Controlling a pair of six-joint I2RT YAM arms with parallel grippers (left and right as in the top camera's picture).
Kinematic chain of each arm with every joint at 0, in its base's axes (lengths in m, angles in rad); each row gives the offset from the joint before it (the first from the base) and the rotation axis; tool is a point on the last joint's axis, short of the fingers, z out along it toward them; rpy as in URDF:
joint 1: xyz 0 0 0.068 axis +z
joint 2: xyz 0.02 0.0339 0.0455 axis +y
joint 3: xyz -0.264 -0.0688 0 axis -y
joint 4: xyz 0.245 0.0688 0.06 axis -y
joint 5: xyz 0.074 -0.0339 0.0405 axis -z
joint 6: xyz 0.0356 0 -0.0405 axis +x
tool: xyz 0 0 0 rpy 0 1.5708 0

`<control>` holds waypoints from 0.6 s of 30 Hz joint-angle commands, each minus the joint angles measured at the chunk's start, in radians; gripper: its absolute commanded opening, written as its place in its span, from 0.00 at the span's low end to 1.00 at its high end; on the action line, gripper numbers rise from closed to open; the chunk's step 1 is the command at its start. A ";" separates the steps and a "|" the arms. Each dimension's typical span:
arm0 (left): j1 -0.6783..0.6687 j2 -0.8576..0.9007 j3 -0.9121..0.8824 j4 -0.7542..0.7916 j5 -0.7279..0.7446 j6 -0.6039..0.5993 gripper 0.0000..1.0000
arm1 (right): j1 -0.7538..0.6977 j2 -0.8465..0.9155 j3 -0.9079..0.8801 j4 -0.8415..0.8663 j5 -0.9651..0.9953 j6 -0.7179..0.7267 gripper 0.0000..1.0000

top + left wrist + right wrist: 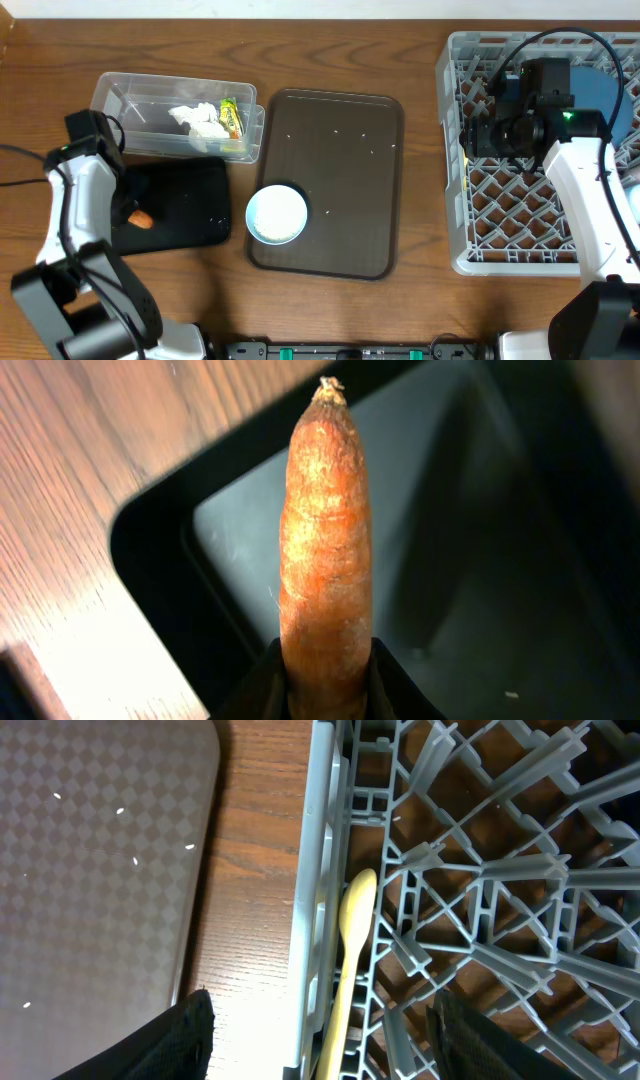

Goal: Sort waste into correct bins and load items into the dishwasher rack
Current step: 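Carry the carrot left and release it onto the black tray, then reach the left gripper to the light-blue bowl and grasp its rim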

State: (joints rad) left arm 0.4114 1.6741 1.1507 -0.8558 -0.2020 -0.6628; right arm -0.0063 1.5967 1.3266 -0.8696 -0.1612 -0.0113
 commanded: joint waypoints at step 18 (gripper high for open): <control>0.003 0.116 0.000 0.020 -0.009 0.028 0.43 | 0.001 -0.002 0.001 -0.002 -0.008 0.011 0.68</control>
State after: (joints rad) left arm 0.4114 1.7824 1.1400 -0.8307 -0.2020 -0.6670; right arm -0.0063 1.5967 1.3266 -0.8703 -0.1612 -0.0113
